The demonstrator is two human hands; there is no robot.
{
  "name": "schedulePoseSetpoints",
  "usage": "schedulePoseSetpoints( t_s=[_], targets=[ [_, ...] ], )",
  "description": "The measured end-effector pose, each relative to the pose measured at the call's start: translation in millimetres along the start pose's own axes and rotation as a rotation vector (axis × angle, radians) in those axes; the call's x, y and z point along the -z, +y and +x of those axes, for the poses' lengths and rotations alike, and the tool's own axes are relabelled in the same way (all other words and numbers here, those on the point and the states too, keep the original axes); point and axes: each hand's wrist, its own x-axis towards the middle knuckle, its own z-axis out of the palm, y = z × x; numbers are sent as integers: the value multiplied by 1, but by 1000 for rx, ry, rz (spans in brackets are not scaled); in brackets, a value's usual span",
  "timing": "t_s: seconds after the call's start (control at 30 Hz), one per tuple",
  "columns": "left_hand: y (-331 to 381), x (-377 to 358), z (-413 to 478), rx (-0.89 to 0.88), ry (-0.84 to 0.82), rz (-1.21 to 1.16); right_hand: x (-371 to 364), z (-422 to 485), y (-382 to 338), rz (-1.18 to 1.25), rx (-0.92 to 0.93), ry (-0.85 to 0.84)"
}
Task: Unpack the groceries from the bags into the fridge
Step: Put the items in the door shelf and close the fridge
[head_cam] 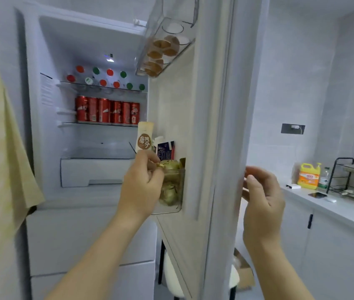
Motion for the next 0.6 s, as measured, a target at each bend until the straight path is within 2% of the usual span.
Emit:
schedulePoseSetpoints(
  t_s=[0.13, 0.23, 0.37, 0.5, 0.6],
  targets=[
    [-4, 31, 2, 14, 118, -26, -19, -10, -6, 117, -27, -170],
    [-4, 53, 2, -55, 155, 52, -40, -24, -6, 144, -46, -345],
    [0, 81, -7, -63, 195, 107, -75, -45, -8, 12, 16, -584],
    [-4, 106, -12, -7, 253, 13, -110, -58, -7, -116, -4, -704],
    [-22, 121, -8, 68, 277, 185, -134, -63, -2, -211, 16, -798]
  ],
)
